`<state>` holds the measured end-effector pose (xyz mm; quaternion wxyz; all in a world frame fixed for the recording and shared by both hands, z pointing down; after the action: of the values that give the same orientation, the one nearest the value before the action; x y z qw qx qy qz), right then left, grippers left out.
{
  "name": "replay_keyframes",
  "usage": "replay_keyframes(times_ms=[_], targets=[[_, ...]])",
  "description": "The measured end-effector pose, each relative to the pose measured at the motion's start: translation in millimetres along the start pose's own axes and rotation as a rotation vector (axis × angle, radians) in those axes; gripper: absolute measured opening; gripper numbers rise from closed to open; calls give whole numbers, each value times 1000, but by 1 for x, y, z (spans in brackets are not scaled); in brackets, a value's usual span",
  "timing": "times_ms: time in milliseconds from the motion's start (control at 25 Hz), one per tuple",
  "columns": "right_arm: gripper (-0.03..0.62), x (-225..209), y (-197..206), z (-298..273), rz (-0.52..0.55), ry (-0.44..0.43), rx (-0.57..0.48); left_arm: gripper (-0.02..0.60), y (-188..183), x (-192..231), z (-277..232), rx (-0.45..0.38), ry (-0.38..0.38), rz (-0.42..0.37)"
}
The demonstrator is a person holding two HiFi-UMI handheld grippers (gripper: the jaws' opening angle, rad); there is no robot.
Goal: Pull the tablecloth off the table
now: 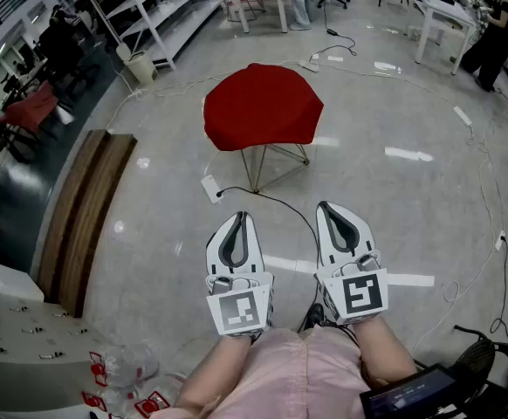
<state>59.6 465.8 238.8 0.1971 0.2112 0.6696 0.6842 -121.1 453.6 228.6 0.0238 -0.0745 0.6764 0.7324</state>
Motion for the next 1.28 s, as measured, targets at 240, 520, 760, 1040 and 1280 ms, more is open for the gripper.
replay_keyframes(times_ms=[240, 520, 760, 1040, 1280], targets=[[17, -16, 4, 15, -16, -23, 5, 36, -3, -17, 7, 45, -27, -24], [17, -31, 18, 16, -72, -8, 13, 35, 4, -20, 5, 56, -29, -39], [17, -47, 28, -2, -72, 20, 30, 35, 16, -14, -16, 81, -37, -43], [17, -60, 46, -55, -70, 18, 75, 36, 42, 8, -72, 116, -42, -22], [17, -74, 44, -124, -50, 10, 90, 35, 51, 34, -137, 95, -38, 29]])
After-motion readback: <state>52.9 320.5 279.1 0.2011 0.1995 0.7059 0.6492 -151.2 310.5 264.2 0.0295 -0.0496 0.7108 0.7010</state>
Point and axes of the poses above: the fingertips, and each gripper's own axes: z backward along the fingers, x to its left, y out of its underside, the point moved 8 cm from there along z, backward along the fingers, and after that the axes turned 15 degrees about -y, right-handed, at the moved point
